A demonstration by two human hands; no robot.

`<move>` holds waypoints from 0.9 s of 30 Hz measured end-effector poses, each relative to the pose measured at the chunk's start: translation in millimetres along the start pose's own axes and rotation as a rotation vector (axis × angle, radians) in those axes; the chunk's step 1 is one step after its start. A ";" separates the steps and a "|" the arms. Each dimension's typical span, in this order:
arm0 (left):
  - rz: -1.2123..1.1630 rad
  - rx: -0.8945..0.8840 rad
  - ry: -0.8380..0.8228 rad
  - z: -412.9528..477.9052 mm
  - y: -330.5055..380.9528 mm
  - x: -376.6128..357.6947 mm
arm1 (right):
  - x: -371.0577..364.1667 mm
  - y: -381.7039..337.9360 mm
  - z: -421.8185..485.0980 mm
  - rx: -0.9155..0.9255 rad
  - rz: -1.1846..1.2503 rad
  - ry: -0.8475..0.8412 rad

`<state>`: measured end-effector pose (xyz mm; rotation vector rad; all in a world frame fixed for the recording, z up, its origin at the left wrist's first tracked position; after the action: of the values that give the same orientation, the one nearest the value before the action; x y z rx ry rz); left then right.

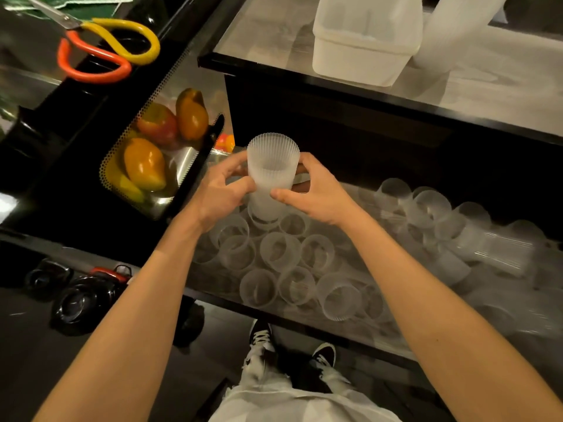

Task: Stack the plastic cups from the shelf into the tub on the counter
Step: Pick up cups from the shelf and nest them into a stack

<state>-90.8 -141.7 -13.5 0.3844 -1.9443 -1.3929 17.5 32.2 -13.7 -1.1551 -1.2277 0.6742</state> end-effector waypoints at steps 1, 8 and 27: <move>0.006 0.001 0.009 -0.4 -2.9 -0.7 | -1.1 1.3 -0.7 -0.002 0.000 0.000; 0.052 -0.005 0.042 3.7 -20.6 -8.8 | -8.7 16.1 -4.0 -0.043 -0.025 -0.021; 0.079 -0.047 0.000 25.3 -6.3 -32.7 | 23.4 18.3 -14.9 -0.084 0.038 0.055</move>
<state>-86.1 -106.6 -35.7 0.2828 -1.9028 -1.3849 41.0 54.6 -21.2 -1.2617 -1.1992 0.6203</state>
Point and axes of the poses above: each hand's wrist, its own z-axis towards the middle knuckle, its own x-axis out of the back of the hand, y = z × x, the point moved 3 cm from there along z, towards the middle knuckle, and after that the axes turned 7 degrees about z, right-handed, at the moved point
